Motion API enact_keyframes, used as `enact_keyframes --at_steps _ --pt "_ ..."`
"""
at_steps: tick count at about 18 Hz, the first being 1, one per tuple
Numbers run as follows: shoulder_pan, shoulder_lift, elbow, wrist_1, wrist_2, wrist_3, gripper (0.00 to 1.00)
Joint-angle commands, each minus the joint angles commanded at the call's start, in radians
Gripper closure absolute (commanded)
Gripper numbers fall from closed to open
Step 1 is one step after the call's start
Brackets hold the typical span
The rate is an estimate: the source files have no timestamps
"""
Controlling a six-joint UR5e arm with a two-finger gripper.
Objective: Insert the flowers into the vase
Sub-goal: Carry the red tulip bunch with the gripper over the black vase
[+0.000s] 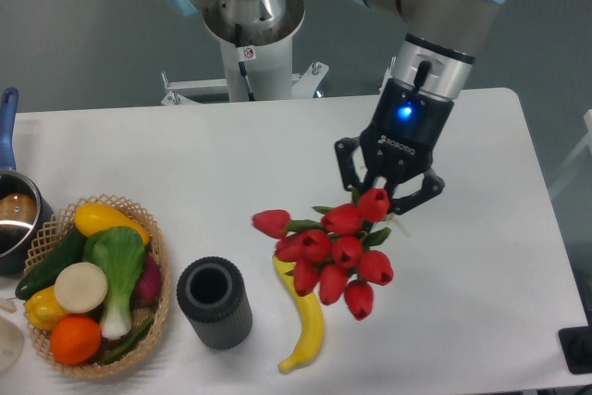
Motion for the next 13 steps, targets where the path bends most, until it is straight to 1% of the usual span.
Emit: enact_keyframes --at_steps 6,10,13 --pt "-0.008 -0.006 0.001 0.003 -0.135 -0.015 1.00" --pt "-0.006 -0.018 0.026 0.006 -0.287 -0.026 1.00" --pt "-0.015 -0.032 0.028 0.008 -0.399 -0.028 1.00"
